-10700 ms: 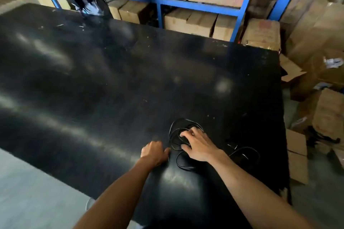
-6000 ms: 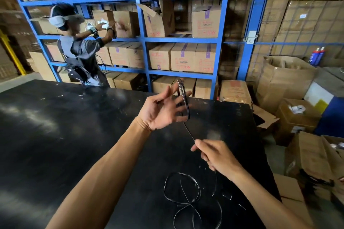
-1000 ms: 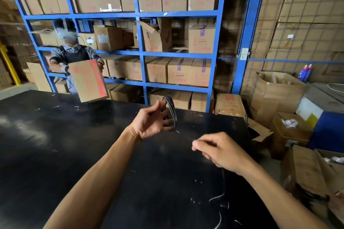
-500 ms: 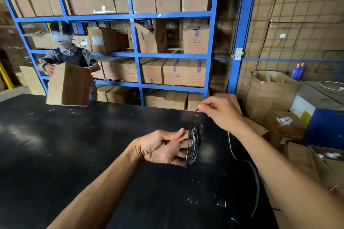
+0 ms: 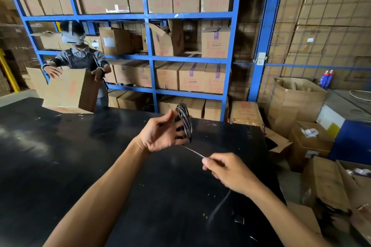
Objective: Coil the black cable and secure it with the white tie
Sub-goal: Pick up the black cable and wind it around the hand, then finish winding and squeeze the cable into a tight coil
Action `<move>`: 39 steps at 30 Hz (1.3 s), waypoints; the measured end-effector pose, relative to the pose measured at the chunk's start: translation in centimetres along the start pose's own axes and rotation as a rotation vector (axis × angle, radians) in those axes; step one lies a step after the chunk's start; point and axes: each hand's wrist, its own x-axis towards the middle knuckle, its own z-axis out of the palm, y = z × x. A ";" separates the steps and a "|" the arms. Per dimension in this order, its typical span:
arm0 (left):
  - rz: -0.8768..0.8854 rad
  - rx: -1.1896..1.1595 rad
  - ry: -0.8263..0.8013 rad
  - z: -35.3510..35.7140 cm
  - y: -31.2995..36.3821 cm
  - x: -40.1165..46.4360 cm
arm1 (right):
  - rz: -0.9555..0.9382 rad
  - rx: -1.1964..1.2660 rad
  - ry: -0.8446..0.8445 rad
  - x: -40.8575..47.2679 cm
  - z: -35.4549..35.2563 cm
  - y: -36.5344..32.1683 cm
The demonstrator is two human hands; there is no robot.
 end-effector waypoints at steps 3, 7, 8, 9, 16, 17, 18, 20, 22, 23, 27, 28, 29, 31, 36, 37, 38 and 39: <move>-0.073 0.005 0.072 -1.5 -0.7 -0.7 | 0.028 -0.026 0.041 -0.2 -2.4 -1.5; -0.245 0.146 0.034 -1.3 -3.2 -1.0 | 0.040 0.151 0.051 1.5 -5.6 -4.3; -0.272 0.167 -0.013 -0.8 -3.7 -1.0 | 0.029 0.160 0.055 2.0 -6.2 -4.8; -0.294 0.181 -0.066 -0.2 -4.2 -0.8 | 0.014 0.134 0.068 2.6 -6.7 -5.3; -0.312 0.188 -0.348 3.7 -5.0 -0.8 | -0.095 -0.186 0.129 5.7 -7.4 -4.6; -0.288 0.163 -0.368 4.0 -4.7 -0.9 | -0.092 -0.143 0.111 5.8 -7.3 -4.0; -0.256 0.130 -0.394 4.2 -4.4 -1.0 | -0.085 -0.079 0.088 5.7 -6.9 -3.2; -0.164 0.058 -0.436 4.6 -3.6 -1.0 | -0.047 0.058 0.064 5.2 -5.3 -1.6; -0.065 0.006 -0.441 4.8 -2.5 -0.7 | 0.007 0.175 0.048 4.4 -3.4 0.0; -0.016 -0.023 -0.438 4.8 -2.0 -0.5 | 0.014 0.225 0.035 3.9 -2.4 0.5; 0.113 -0.092 -0.335 4.0 -0.7 0.5 | -0.019 0.236 0.027 1.7 0.0 1.3; 0.126 -0.076 -0.283 3.6 -0.6 0.7 | -0.019 0.212 0.031 1.2 0.2 1.3; 0.130 -0.051 -0.228 3.2 -0.5 0.9 | -0.025 0.163 0.036 0.8 0.2 1.2; 0.104 -0.029 -0.096 2.3 -0.6 1.2 | -0.063 -0.001 0.048 0.1 -0.2 1.1; -0.036 0.044 0.087 1.4 -2.3 1.2 | -0.164 -0.297 0.127 -0.1 -2.3 -0.3; -0.082 0.099 0.092 1.4 -2.8 1.2 | -0.176 -0.347 0.149 0.1 -2.8 -0.7; -0.129 0.153 0.072 1.4 -3.4 1.2 | -0.192 -0.393 0.172 0.4 -3.3 -1.1; -0.175 0.201 0.036 1.6 -3.8 1.2 | -0.216 -0.432 0.192 0.7 -3.9 -1.6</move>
